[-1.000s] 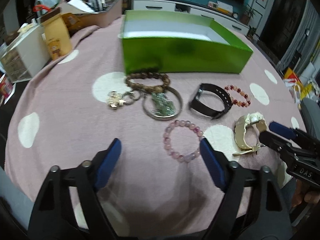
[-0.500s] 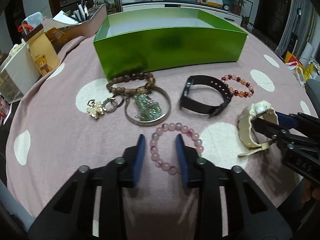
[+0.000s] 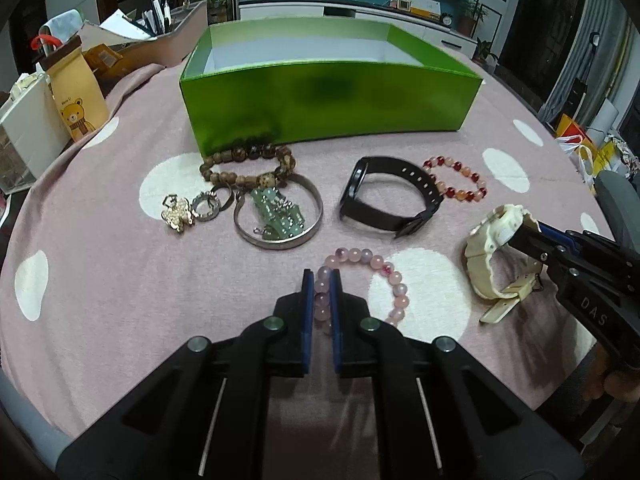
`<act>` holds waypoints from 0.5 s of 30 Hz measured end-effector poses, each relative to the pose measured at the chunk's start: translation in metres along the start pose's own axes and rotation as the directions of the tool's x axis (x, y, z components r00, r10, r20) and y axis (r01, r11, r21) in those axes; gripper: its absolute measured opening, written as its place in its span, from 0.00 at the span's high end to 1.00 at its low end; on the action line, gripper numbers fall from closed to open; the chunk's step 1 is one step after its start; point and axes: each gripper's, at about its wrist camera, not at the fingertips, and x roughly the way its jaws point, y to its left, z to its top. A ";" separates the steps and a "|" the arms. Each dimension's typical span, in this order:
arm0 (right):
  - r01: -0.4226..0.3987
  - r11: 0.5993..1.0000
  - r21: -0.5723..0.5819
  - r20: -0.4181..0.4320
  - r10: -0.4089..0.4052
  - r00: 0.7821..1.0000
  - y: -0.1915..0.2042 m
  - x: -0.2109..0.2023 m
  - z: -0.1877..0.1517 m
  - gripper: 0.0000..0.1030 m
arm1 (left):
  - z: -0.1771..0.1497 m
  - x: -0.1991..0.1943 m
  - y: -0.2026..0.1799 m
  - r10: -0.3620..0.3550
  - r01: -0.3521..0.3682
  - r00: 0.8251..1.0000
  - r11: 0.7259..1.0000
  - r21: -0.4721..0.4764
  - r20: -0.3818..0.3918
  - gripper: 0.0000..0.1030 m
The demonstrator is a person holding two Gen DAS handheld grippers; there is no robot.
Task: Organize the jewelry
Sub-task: 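Grasp the pink bead bracelet with the left tool while the right tool grasps the white watch, then carry both items into the green box and open both tools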
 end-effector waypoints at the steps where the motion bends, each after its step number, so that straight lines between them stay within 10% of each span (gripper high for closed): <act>1: 0.002 1.000 0.002 0.006 -0.002 1.000 -0.001 -0.003 0.000 0.88 | 0.001 -0.004 -0.001 -0.003 0.003 1.000 1.000 0.001 0.008 0.93; 15: -0.001 0.999 0.037 0.103 -0.003 0.995 -0.015 -0.039 0.015 0.88 | 0.030 -0.059 -0.005 -0.014 0.011 0.989 1.000 0.017 0.148 0.93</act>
